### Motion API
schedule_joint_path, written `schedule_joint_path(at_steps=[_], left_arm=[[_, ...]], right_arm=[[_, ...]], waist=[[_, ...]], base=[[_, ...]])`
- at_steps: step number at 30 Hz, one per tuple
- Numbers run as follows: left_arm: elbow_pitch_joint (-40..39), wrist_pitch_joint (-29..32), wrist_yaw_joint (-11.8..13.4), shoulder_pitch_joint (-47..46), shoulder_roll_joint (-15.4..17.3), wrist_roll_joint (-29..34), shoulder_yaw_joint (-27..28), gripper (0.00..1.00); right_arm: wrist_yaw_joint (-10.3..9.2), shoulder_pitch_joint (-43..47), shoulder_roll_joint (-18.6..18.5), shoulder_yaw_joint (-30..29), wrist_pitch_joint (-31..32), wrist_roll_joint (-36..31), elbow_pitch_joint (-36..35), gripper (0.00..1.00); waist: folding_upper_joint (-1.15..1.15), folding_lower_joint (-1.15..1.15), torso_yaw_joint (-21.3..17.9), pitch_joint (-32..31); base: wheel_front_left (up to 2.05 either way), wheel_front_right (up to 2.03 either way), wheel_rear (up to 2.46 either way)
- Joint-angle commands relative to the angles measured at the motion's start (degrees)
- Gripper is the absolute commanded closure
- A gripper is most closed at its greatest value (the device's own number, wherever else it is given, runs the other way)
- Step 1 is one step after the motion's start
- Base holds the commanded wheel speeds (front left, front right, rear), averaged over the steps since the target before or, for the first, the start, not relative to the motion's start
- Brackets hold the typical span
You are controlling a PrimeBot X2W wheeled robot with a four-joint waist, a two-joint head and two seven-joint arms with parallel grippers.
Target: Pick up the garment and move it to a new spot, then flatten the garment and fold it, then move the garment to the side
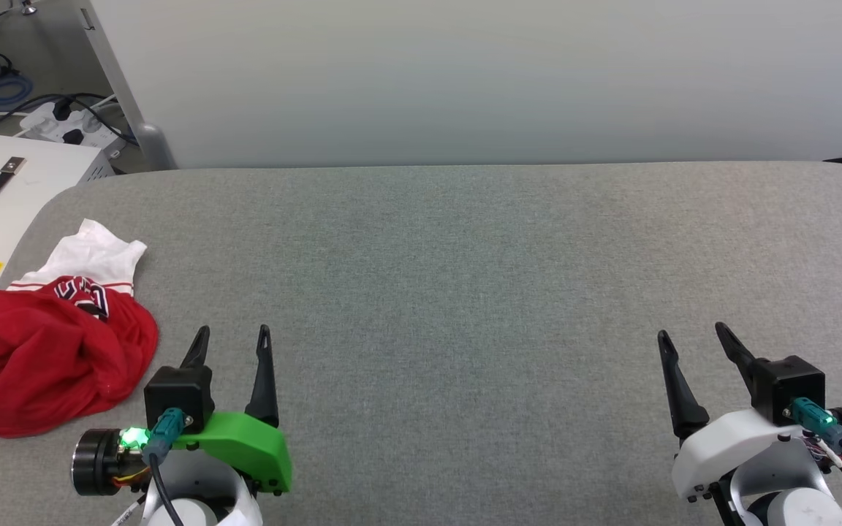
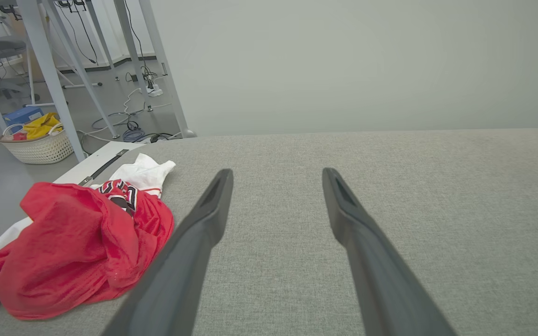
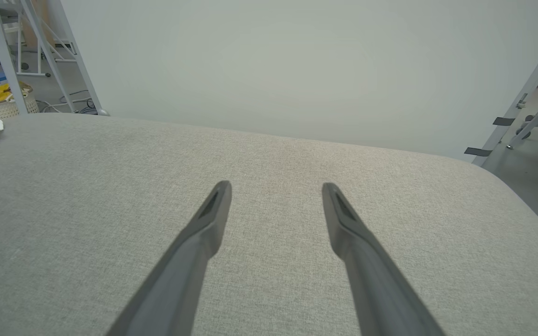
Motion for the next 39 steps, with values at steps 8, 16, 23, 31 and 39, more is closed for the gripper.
schedule_joint_path(at_steps=[8, 16, 23, 31, 39], left_arm=[[0.6, -1.5, -0.5, -0.6, 0.1, -0.8, 0.1, 0.00], [1.0, -2.5, -0.9, -0.7, 0.2, -1.2, 0.2, 0.00], [1.7, -3.4, -1.3, -1.0, 0.2, -1.6, 0.1, 0.00], [2.8, -4.3, -1.7, -1.4, 0.2, -2.0, 0.1, 0.00], [3.6, -5.3, -1.9, -2.0, 0.2, -2.4, 0.9, 0.00]], right_arm=[[0.06, -0.7, -0.1, 0.0, -1.7, 2.3, 0.6, 0.00], [0.09, -0.8, -0.1, -0.3, -2.6, 3.7, 0.4, 0.00], [0.11, -0.9, -0.1, -0.6, -3.1, 4.7, 0.2, 0.00], [0.14, -0.9, -0.1, -0.8, -3.6, 5.3, 0.0, 0.00], [0.17, -0.8, -0.2, 0.0, -3.8, 4.9, -1.3, 0.00]], waist=[[0.00, 0.00, 0.1, 0.1], [0.00, 0.00, 0.2, 0.2], [0.00, 0.00, 0.2, 0.2], [0.00, 0.00, 0.6, 0.2], [0.00, 0.00, 2.7, 0.4]], base=[[0.00, 0.00, 0.00], [0.00, 0.00, 0.00], [0.00, 0.00, 0.00], [0.00, 0.00, 0.00], [0.00, 0.00, 0.00]])
